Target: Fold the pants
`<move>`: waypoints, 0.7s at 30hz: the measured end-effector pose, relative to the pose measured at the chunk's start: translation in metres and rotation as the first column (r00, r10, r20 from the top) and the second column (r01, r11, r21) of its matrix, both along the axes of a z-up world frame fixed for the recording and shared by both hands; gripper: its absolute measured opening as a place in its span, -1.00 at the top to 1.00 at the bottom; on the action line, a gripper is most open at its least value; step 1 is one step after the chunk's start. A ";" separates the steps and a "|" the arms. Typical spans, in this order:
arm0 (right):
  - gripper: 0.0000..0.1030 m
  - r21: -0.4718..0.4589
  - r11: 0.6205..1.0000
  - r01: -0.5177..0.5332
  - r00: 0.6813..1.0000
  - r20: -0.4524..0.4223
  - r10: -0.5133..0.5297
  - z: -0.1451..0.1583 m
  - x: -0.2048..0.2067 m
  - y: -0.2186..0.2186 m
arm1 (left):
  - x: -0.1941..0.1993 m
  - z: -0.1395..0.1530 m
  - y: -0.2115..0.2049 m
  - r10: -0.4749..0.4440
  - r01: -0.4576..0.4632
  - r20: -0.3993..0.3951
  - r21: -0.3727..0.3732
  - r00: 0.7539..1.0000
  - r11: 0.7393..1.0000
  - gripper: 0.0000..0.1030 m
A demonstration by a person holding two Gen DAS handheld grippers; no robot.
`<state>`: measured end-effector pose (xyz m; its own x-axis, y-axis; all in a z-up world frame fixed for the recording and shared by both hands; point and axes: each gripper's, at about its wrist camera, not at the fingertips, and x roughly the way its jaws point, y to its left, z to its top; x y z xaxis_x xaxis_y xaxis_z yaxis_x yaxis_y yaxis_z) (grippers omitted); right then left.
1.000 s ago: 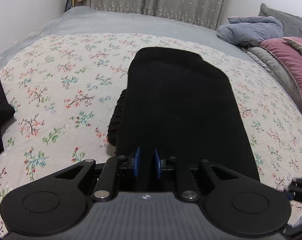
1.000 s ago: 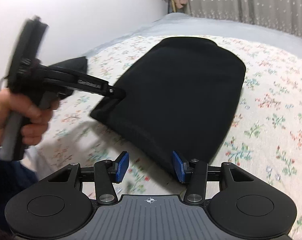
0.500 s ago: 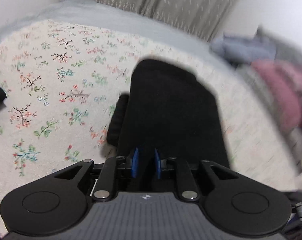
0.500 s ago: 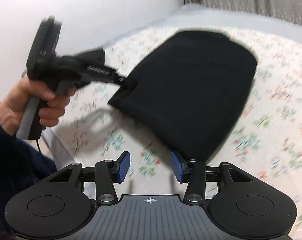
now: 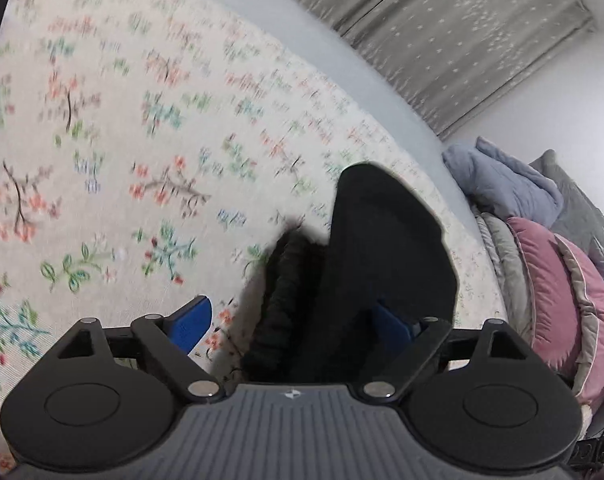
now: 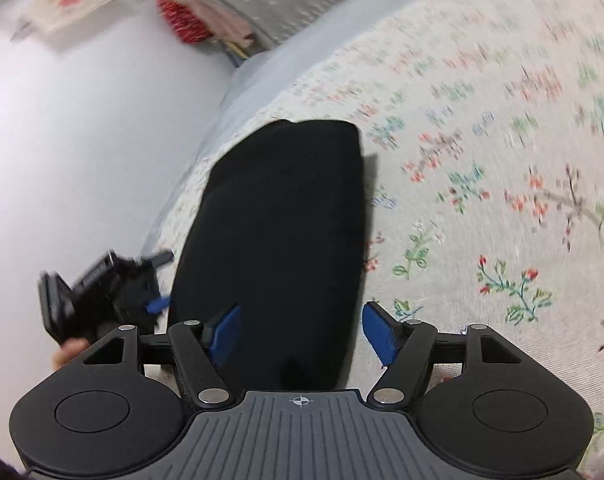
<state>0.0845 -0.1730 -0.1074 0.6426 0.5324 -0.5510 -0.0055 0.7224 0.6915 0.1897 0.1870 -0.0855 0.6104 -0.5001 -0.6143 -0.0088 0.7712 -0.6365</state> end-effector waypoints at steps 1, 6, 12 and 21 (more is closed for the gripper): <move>-0.33 0.016 1.000 0.012 1.000 -0.015 -0.011 -0.005 0.005 -0.001 | 0.000 -0.003 0.000 -0.003 0.003 0.004 -0.029 1.000 1.000 -0.83; -0.33 0.081 0.996 0.043 0.998 -0.045 -0.039 -0.022 0.021 -0.003 | -0.001 -0.014 -0.004 -0.049 0.048 -0.011 -0.107 0.999 0.993 -0.89; -0.32 0.112 0.993 0.043 0.999 -0.020 -0.041 -0.029 0.031 0.003 | 0.004 -0.021 -0.019 -0.112 0.110 -0.010 -0.110 0.994 0.988 -0.96; -0.36 0.083 0.996 0.020 0.999 0.033 -0.023 -0.030 0.046 0.021 | 0.003 -0.016 -0.037 -0.140 0.140 -0.003 0.022 0.990 0.990 -0.93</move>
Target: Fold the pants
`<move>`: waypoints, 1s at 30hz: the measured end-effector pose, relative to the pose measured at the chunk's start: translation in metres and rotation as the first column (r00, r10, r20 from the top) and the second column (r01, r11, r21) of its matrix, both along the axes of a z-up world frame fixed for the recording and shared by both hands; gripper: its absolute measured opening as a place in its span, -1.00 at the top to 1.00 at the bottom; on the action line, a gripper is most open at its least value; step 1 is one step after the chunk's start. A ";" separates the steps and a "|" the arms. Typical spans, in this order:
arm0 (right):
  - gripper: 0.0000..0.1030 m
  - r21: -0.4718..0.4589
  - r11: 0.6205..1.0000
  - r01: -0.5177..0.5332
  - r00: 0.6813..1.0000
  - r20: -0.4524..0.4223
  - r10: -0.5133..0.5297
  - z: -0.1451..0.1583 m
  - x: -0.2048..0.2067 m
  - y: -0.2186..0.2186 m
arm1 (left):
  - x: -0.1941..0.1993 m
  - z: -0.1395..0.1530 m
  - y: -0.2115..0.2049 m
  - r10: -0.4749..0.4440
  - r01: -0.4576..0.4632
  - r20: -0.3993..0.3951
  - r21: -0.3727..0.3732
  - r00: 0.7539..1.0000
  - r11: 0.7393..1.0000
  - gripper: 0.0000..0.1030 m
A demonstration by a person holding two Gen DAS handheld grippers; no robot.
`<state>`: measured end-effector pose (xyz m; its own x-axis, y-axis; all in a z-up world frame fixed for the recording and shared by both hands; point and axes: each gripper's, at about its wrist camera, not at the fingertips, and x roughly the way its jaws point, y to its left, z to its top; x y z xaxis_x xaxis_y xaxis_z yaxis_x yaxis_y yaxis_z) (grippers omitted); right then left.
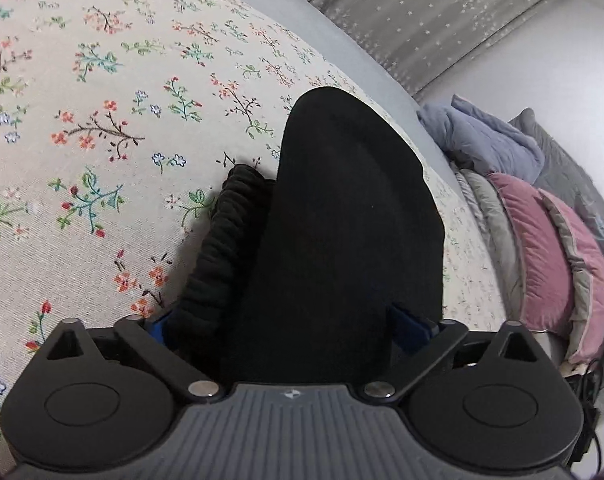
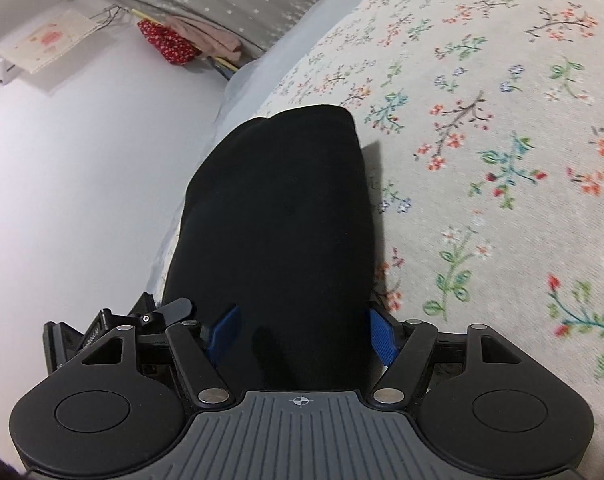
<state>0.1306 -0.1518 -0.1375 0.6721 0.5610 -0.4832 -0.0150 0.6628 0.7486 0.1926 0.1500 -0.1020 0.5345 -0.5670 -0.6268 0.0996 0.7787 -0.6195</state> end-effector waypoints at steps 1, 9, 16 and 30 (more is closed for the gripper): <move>-0.36 -0.009 1.000 -0.003 1.000 0.005 0.003 0.001 0.002 0.003 | -0.001 0.001 -0.001 0.001 -0.001 0.010 0.016 1.000 1.000 -0.88; 0.42 -0.085 0.996 -0.018 0.999 0.048 0.022 0.013 0.004 0.017 | -0.007 0.012 -0.010 0.015 -0.023 0.092 0.087 0.996 0.996 -0.45; 0.55 -0.163 0.986 -0.037 0.985 0.161 0.064 0.051 0.006 0.023 | -0.002 0.027 -0.016 0.042 -0.045 0.127 0.017 0.991 0.999 -0.09; 0.60 -0.233 0.972 -0.012 0.938 0.334 0.092 0.117 0.059 -0.037 | 0.064 0.063 -0.079 0.079 -0.052 0.242 -0.117 0.967 0.992 -0.02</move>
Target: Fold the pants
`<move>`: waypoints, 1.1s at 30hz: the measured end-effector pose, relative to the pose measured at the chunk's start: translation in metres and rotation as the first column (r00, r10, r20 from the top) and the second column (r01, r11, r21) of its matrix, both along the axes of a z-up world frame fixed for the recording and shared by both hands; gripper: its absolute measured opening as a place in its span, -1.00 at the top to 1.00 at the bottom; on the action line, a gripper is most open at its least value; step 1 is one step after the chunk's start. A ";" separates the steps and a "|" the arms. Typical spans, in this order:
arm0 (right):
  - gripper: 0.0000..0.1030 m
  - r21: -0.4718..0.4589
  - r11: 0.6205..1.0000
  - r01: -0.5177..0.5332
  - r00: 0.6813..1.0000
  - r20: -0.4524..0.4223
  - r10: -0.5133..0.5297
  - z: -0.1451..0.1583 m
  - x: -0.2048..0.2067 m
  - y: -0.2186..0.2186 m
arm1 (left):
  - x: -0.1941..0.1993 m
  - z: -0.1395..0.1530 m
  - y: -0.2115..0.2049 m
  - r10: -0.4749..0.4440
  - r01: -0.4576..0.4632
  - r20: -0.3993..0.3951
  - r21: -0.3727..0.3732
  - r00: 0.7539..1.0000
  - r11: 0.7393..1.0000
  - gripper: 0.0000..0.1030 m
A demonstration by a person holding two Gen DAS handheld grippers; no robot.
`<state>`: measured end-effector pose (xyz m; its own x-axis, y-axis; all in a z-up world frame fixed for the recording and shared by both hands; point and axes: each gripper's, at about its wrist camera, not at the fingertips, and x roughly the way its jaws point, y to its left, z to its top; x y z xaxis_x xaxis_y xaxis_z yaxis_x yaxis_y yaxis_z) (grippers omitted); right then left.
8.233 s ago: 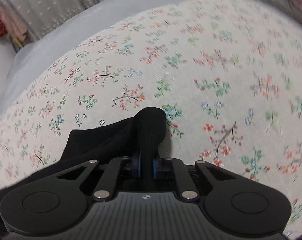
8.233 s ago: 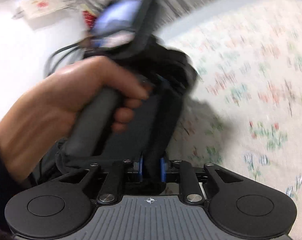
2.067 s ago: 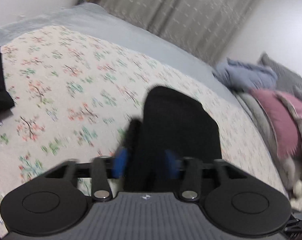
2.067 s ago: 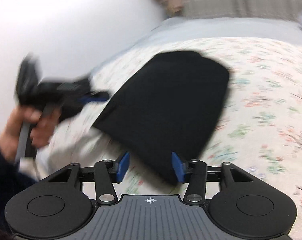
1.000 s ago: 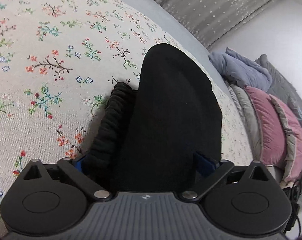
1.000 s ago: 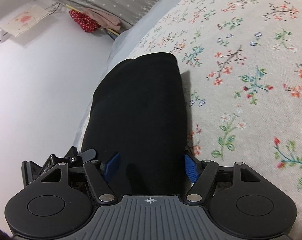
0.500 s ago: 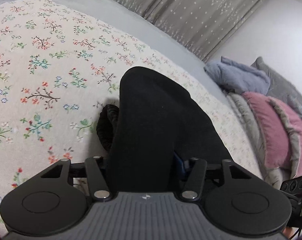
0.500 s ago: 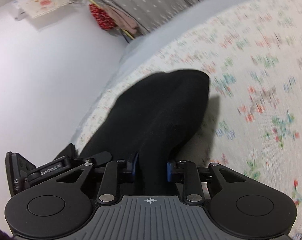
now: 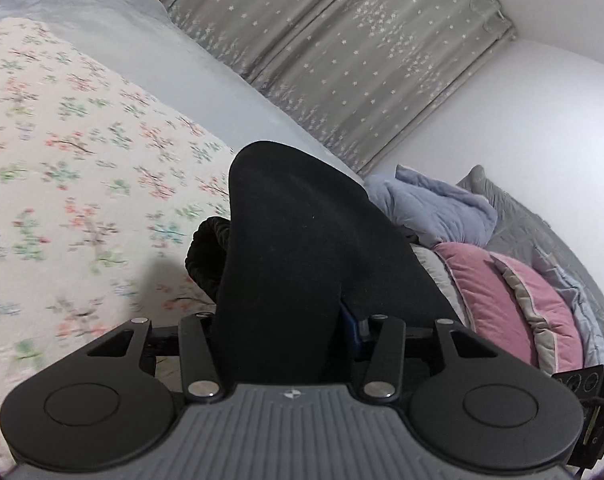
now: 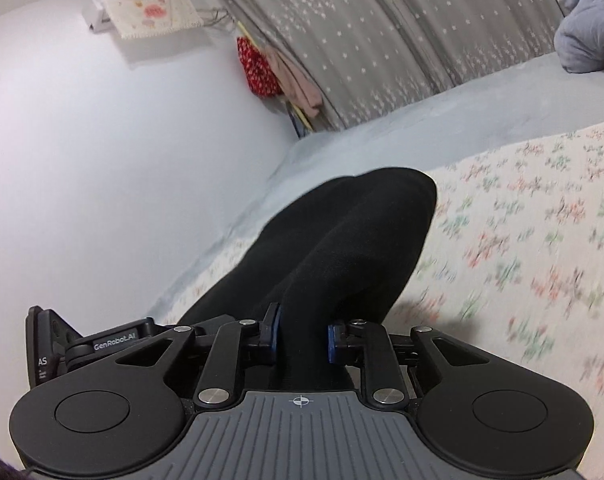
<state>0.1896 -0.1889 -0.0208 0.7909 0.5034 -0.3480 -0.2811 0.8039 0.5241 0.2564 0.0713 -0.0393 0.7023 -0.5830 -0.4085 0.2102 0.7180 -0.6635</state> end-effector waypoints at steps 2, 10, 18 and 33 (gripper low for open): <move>0.60 0.008 1.000 0.007 0.999 -0.031 -0.007 -0.008 0.015 -0.019 | 0.013 -0.013 -0.020 -0.004 0.005 -0.030 0.022 1.000 1.000 -0.02; 0.12 0.066 0.992 0.108 0.943 -0.321 -0.081 -0.088 0.049 -0.076 | 0.015 -0.044 -0.056 0.008 -0.002 -0.035 0.186 0.999 0.983 -0.21; -0.18 -0.136 0.958 0.251 0.931 -0.238 -0.278 -0.048 0.024 -0.075 | 0.010 -0.036 -0.039 0.025 -0.015 -0.101 0.097 0.995 0.995 -0.30; -0.34 -0.100 0.984 0.149 0.989 0.019 -0.148 0.068 -0.111 -0.005 | -0.107 0.067 -0.040 0.157 -0.206 0.158 0.375 0.975 0.904 -0.73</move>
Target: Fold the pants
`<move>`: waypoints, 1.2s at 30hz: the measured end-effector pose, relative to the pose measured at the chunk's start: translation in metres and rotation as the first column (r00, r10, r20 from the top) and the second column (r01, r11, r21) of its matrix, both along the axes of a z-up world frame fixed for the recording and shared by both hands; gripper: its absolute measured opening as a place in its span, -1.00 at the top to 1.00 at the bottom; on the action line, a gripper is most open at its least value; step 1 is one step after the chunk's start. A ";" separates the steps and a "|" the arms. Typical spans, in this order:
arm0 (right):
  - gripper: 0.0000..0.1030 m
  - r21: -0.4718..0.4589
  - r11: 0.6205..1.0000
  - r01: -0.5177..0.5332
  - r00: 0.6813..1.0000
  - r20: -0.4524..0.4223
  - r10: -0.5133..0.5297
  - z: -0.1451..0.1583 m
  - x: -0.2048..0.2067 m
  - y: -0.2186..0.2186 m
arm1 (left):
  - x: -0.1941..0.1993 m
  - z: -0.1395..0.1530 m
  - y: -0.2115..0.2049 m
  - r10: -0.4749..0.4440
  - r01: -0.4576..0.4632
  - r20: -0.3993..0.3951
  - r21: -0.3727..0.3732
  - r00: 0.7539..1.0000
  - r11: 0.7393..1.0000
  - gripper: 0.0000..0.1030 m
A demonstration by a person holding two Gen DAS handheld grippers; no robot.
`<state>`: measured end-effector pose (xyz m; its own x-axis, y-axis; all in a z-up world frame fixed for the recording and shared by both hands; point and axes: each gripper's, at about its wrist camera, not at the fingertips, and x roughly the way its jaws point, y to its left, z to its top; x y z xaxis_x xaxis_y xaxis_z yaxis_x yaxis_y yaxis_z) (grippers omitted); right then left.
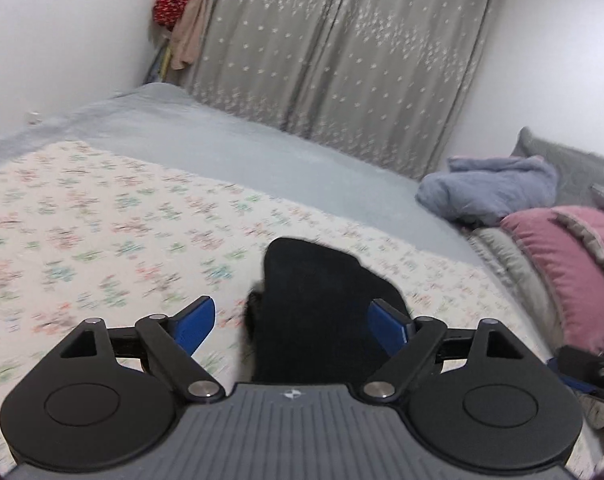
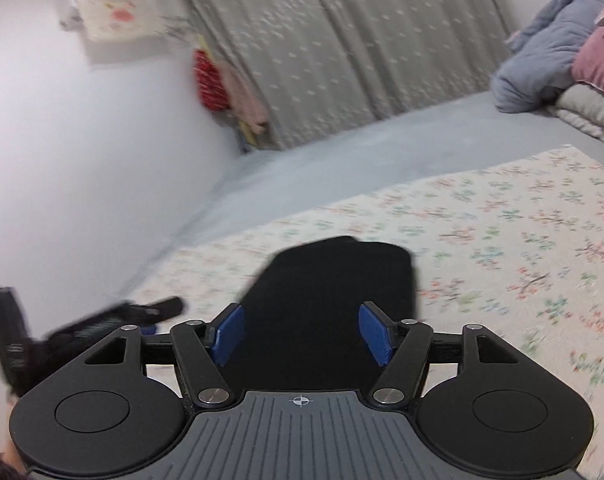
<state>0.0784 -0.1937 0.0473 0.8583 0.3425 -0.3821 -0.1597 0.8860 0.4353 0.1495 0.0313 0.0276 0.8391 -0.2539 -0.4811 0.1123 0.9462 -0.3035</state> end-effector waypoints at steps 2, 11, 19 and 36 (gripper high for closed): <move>-0.35 0.001 1.000 -0.009 1.000 0.015 0.009 0.010 -0.022 0.009 | -0.021 0.010 0.000 0.024 -0.024 -0.002 0.023 1.000 0.999 -0.79; -0.53 -0.155 0.987 0.049 0.995 0.096 -0.034 0.030 -0.110 0.050 | -0.107 0.040 -0.017 0.052 -0.080 0.138 0.206 0.989 0.975 -0.95; -0.72 -0.197 0.974 0.112 0.987 0.138 -0.086 0.043 -0.169 0.066 | -0.167 0.059 -0.018 0.036 -0.082 0.210 0.214 0.977 0.973 -0.95; -1.00 -0.277 0.925 0.261 0.965 0.066 -0.253 -0.015 -0.146 0.053 | -0.150 0.024 -0.044 0.073 -0.129 0.191 0.304 0.979 0.944 -0.96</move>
<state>-0.0676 -0.1411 0.0319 0.9147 -0.0089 -0.4040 0.0810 0.9835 0.1616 -0.0003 -0.0130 0.0514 0.9302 -0.0237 -0.3662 0.0356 0.9990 0.0258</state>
